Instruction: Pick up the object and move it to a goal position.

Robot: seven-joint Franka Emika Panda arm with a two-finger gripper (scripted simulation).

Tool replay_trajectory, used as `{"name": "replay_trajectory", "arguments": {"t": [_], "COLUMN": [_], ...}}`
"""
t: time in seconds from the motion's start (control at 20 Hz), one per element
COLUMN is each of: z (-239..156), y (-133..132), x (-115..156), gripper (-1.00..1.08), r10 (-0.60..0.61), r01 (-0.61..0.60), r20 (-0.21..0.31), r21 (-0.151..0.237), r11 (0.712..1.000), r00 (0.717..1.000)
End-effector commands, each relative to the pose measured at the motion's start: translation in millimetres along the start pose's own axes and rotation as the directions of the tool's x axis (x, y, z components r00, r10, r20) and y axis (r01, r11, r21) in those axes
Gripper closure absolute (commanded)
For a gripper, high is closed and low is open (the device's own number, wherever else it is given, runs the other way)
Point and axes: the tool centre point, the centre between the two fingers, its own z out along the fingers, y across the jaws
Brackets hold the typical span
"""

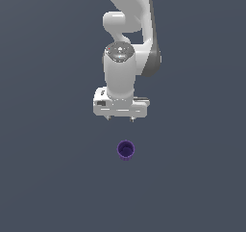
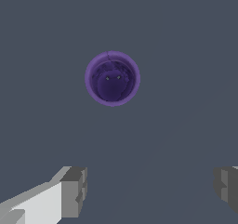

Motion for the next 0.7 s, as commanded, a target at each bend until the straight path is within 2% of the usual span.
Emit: {"name": "replay_trajectory", "arguments": {"t": [0.0, 0.65], "z": [0.0, -3.8], "y": [0.0, -4.3], "x": [0.0, 5.1], "gripper": [-0.2, -0.2], "r10": [0.0, 0.009], "r01": [0.0, -0.009], "r20": [0.0, -0.015], "r21": [0.0, 0.002], "r11": [1.0, 1.0], "r00": [1.0, 1.0]}}
